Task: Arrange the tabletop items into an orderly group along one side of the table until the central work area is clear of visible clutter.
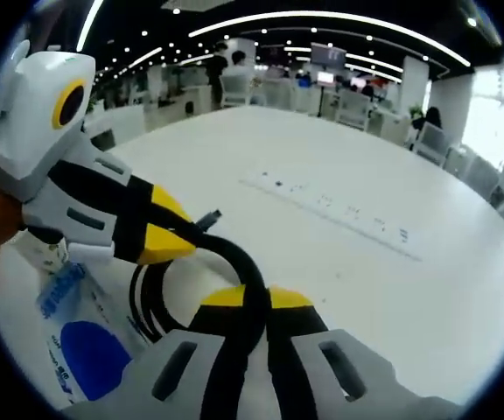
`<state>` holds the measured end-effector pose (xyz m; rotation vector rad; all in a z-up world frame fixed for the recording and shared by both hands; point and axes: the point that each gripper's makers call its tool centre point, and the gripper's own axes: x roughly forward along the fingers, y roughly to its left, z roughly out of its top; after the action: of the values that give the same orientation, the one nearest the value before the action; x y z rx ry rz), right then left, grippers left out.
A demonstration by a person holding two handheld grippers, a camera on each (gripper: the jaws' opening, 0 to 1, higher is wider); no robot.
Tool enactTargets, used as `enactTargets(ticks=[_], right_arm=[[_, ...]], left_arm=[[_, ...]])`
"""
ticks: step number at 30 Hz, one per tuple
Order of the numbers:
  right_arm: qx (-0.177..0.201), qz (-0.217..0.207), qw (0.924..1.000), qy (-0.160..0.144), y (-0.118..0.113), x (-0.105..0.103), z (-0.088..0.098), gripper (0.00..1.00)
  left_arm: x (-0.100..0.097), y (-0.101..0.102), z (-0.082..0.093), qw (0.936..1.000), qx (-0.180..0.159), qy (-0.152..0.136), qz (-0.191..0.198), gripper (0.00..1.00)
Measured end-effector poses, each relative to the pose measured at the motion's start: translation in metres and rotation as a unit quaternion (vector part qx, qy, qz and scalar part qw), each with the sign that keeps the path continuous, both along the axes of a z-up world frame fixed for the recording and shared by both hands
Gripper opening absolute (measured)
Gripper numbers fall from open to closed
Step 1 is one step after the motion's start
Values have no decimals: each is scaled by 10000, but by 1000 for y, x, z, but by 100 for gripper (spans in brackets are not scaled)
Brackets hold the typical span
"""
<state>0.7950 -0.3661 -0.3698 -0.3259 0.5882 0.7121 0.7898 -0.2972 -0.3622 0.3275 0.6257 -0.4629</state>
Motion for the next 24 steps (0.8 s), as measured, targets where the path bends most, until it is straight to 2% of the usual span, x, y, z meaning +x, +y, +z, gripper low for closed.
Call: enactTargets(ticks=[16, 24], right_arm=[[30, 41, 9992, -388, -2, -2, 41, 4], [37, 123, 9979, -641, 1, -9, 72, 4]], left_arm=[[-4, -2, 40, 9990, -164, -417, 80, 8], [-13, 0, 71, 9974, -289, -642, 141, 8]])
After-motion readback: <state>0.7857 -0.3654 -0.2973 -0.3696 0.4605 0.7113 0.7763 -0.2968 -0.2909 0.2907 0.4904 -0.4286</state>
